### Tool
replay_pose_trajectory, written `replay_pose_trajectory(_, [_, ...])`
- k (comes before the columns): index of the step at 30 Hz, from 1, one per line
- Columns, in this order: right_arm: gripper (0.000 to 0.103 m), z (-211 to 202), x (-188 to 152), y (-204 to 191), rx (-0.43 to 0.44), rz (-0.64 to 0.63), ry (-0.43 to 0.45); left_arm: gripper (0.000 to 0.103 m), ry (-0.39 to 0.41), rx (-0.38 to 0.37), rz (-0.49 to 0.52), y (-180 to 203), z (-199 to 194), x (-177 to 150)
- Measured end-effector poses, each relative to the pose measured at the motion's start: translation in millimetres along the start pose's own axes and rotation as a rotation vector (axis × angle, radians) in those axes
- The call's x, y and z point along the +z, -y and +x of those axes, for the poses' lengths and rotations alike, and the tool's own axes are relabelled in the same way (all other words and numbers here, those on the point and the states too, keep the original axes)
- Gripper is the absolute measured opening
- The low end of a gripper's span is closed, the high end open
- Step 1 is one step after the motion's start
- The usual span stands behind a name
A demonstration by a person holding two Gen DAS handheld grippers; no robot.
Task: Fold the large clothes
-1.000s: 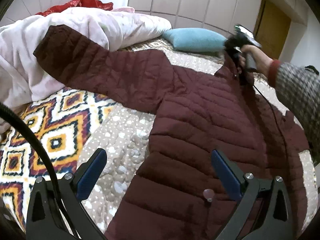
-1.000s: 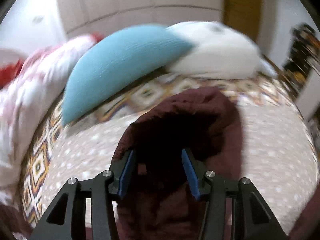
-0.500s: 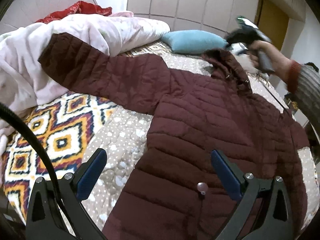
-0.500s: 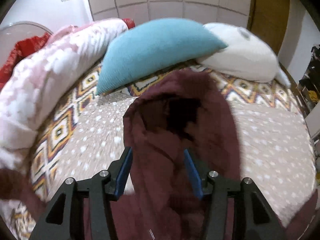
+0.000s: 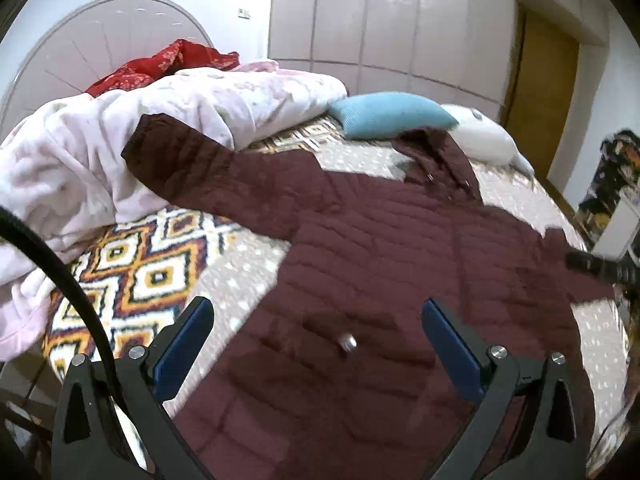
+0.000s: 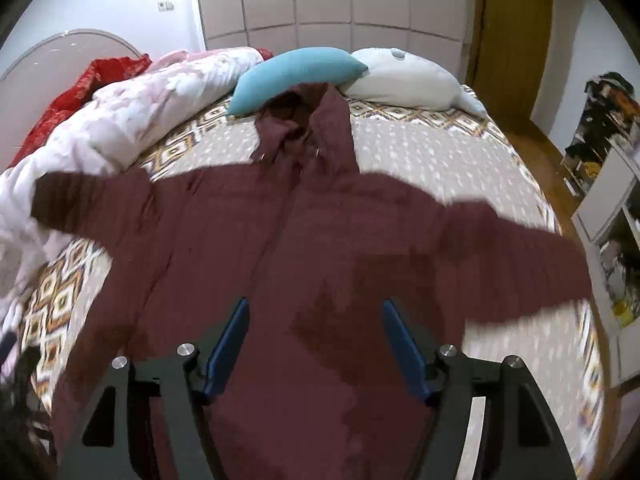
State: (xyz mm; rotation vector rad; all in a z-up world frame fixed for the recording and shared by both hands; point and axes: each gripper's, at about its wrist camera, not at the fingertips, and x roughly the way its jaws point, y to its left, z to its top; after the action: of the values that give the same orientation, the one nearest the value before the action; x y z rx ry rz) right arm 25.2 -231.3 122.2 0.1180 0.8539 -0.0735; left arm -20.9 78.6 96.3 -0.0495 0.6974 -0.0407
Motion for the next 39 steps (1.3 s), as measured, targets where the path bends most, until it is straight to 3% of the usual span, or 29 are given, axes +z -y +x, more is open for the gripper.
replay_pose_trajectory(3, [0.074,-9.3,-33.4,-3.8,-0.025,0.029,0.017,0.103,-0.041,0.005,0.06,19.0,-10.8,-15.0])
replay_pose_trajectory(9, [0.074,-34.6,-64.3,-11.2,-0.065,0.03,0.049,0.103,-0.058,0.001,0.082,39.4,-35.4,-31.3])
replay_pose_trajectory(20, [0.076,-61.1,-82.6,-13.6,-0.098,0.036,0.093,0.103,-0.018,-0.005,0.155,70.0,-59.3,-51.9])
replay_pose_trajectory(39, [0.077,-65.8,-97.7,-21.7,-0.087,0.047,0.059,0.103,-0.02,-0.024,0.15,66.2,-77.1,-59.6])
